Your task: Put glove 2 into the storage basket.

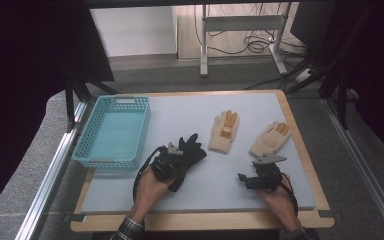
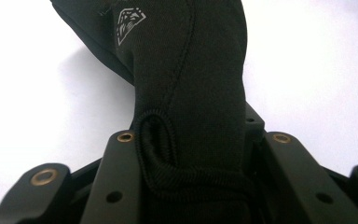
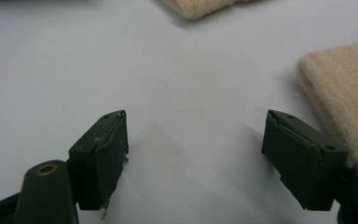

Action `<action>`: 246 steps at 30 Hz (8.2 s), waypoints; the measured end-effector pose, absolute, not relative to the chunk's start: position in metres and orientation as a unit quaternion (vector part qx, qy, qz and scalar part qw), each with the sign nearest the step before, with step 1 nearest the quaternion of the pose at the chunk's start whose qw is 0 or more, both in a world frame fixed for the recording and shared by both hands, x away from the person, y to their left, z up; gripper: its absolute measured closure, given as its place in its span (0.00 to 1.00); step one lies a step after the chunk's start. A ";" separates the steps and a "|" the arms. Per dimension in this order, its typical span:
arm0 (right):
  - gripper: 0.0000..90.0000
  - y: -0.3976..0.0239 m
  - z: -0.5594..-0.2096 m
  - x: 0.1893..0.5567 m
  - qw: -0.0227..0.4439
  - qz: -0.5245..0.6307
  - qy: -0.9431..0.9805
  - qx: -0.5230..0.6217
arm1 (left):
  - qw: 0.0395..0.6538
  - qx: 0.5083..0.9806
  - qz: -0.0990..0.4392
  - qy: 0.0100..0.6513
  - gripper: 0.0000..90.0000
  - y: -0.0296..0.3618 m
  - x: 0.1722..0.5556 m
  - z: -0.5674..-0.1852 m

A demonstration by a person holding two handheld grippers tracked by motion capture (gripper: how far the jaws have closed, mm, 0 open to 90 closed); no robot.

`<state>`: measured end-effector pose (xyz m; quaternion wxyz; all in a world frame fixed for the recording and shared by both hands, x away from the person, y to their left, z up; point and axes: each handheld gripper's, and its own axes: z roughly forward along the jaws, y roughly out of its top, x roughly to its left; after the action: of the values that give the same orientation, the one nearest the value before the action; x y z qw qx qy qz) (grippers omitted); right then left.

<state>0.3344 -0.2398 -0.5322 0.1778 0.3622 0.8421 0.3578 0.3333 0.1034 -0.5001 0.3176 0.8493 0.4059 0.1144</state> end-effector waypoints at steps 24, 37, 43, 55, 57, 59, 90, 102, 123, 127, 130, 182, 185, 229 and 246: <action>0.24 -0.240 -0.532 0.334 0.178 0.358 0.842 0.361 | 0.313 0.814 0.177 0.455 0.71 0.170 0.377 -0.442; 0.24 -0.240 -0.532 0.334 0.178 0.358 0.842 0.361 | 0.274 0.781 0.208 0.521 0.70 0.245 0.404 -0.437; 0.24 -0.240 -0.532 0.334 0.178 0.358 0.842 0.362 | 0.230 0.763 0.214 0.566 0.69 0.280 0.418 -0.450; 0.24 -0.240 -0.532 0.334 0.178 0.358 0.842 0.362 | 0.135 0.748 0.189 0.622 0.67 0.312 0.448 -0.490; 0.24 -0.240 -0.532 0.334 0.178 0.358 0.842 0.363 | 0.118 0.746 0.187 0.628 0.66 0.315 0.452 -0.495; 0.24 -0.240 -0.532 0.334 0.178 0.358 0.842 0.363 | 0.103 0.746 0.186 0.631 0.65 0.317 0.455 -0.500; 0.24 -0.240 -0.532 0.334 0.178 0.358 0.842 0.362 | 0.142 0.748 0.151 0.631 0.02 0.334 0.442 -0.493; 0.24 -0.240 -0.532 0.334 0.178 0.358 0.842 0.361 | 0.175 0.741 0.150 0.631 0.02 0.335 0.436 -0.482; 0.24 -0.240 -0.532 0.334 0.178 0.358 0.843 0.361 | 0.323 0.767 0.154 0.533 0.04 0.277 0.404 -0.450; 0.24 -0.240 -0.532 0.334 0.178 0.357 0.843 0.361 | 0.338 0.775 0.153 0.511 0.04 0.264 0.397 -0.445; 0.24 -0.240 -0.532 0.334 0.178 0.357 0.843 0.361 | 0.343 0.783 0.159 0.495 0.03 0.254 0.393 -0.443; 0.22 -0.239 -0.533 0.334 0.178 0.355 0.844 0.361 | 0.382 0.828 0.162 0.377 0.05 0.129 0.299 -0.530; 0.21 -0.238 -0.533 0.335 0.177 0.354 0.845 0.360 | 0.378 0.826 0.162 0.386 0.05 0.131 0.297 -0.538; 0.40 -0.263 -0.509 0.335 0.167 0.374 0.825 0.390 | 0.350 0.828 0.148 0.412 0.04 0.136 0.298 -0.550; 0.48 -0.302 -0.481 0.367 0.198 0.370 0.798 0.433 | 0.350 0.828 0.148 0.412 0.04 0.136 0.298 -0.550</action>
<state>0.3669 -0.3015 -0.4806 0.1983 0.4331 0.7976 0.3701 0.2982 0.1365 -0.5498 0.3496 0.8284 0.4118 0.1482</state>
